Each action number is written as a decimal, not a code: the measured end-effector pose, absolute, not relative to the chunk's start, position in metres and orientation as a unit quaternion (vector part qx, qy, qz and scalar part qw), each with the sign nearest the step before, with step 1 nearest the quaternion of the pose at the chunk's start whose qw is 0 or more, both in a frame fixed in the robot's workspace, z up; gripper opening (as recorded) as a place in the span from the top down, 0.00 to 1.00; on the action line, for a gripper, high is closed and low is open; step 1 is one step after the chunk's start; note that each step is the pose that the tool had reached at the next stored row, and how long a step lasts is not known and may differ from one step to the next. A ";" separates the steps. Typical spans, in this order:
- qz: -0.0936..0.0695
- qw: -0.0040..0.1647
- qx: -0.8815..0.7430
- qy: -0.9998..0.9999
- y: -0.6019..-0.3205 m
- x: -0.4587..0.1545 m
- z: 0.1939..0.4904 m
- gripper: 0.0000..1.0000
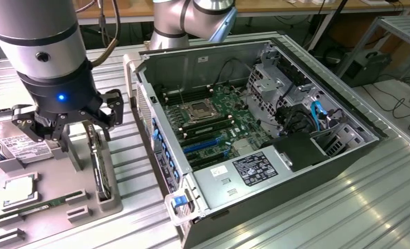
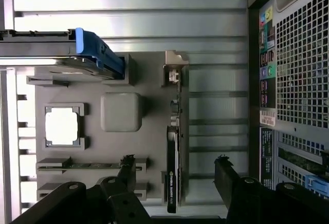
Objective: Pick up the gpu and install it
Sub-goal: 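Pick up the gpu and move the gpu toward the slot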
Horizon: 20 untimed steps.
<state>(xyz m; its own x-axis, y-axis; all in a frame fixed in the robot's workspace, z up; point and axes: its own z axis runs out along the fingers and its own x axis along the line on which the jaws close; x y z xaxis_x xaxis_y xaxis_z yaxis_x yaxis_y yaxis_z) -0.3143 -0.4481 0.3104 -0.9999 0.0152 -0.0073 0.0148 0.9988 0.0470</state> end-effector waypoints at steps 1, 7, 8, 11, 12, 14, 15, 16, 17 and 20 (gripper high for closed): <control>0.023 0.004 0.007 1.000 -0.448 -0.314 0.309 0.27; 0.023 0.004 0.007 1.000 -0.450 -0.314 0.298 0.27; 0.023 0.004 0.006 1.000 -0.450 -0.314 0.296 0.27; 0.023 0.004 0.006 1.000 -0.451 -0.314 0.291 0.27; 0.023 0.004 0.006 1.000 -0.451 -0.314 0.290 0.27; 0.023 0.003 0.006 1.000 -0.451 -0.314 0.287 0.27; 0.023 0.003 0.006 1.000 -0.451 -0.314 0.286 0.27; 0.023 0.004 0.006 1.000 -0.451 -0.314 0.284 0.27; 0.024 0.004 0.006 1.000 -0.451 -0.314 0.281 0.27; 0.023 0.003 0.005 1.000 -0.452 -0.314 0.276 0.27</control>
